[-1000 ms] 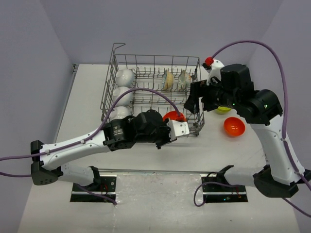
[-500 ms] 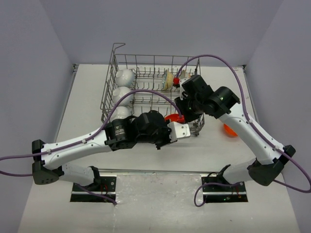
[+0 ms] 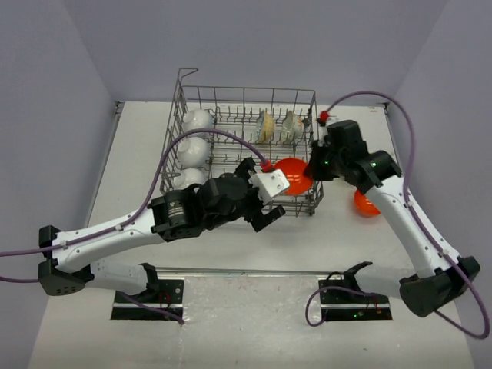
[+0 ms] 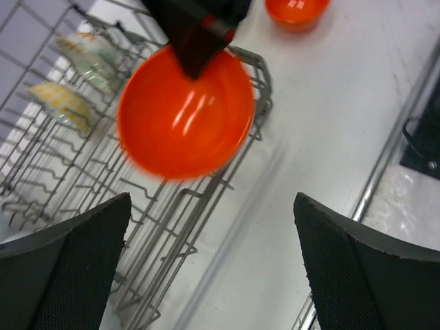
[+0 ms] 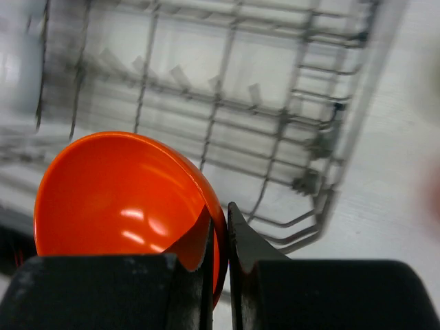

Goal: Unload the bowls from the dish rack

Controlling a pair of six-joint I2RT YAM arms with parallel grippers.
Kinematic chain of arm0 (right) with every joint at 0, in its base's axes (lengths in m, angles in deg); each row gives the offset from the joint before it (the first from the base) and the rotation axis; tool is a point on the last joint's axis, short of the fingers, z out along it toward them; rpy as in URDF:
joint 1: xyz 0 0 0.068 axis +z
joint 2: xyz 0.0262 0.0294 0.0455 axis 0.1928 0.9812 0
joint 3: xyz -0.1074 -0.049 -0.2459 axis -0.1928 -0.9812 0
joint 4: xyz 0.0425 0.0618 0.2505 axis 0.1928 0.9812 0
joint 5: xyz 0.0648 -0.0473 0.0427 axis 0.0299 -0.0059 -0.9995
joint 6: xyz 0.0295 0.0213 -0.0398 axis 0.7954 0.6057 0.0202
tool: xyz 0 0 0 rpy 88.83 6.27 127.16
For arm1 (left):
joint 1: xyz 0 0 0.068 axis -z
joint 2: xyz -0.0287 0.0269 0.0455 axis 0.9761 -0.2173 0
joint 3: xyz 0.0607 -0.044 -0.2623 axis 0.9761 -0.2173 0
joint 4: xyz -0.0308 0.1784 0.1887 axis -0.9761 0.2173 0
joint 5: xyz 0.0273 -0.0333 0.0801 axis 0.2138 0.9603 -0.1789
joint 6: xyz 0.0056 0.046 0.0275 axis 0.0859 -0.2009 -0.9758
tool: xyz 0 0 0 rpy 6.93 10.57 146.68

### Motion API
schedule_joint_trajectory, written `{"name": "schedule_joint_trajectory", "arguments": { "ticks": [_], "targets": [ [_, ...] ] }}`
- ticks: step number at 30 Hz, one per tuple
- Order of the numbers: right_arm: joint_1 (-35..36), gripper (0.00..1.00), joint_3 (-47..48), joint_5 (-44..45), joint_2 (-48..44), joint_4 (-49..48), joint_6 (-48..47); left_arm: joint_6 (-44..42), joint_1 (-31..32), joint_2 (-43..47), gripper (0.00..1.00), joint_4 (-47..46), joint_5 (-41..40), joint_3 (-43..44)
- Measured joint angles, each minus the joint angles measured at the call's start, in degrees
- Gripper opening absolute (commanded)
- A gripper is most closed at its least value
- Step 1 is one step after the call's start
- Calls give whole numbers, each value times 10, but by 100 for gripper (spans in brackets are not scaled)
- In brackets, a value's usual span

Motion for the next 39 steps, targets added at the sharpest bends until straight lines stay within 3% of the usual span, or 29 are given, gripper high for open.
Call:
{"name": "schedule_joint_trajectory", "arguments": {
  "ticks": [4, 10, 14, 20, 26, 39],
  "targets": [
    [-182, 0, -120, 34, -115, -80, 49, 66, 1, 50, 100, -12, -113, -14],
    [-358, 0, -244, 111, -295, -174, 126, 168, -3, 168, 100, -37, -231, -104],
    [-427, 0, -315, 157, -298, -222, 162, 221, -3, 193, 100, -23, -262, -122],
    [-523, 0, -415, 147, -225, -258, 184, 247, -3, 247, 100, 14, -274, -148],
    [-551, 0, -457, 135, -212, -287, 189, 248, -3, 287, 100, 22, -279, -166],
    [-556, 3, -474, 134, -167, -334, 191, 242, -3, 260, 100, 20, -249, -184]
  ]
}}
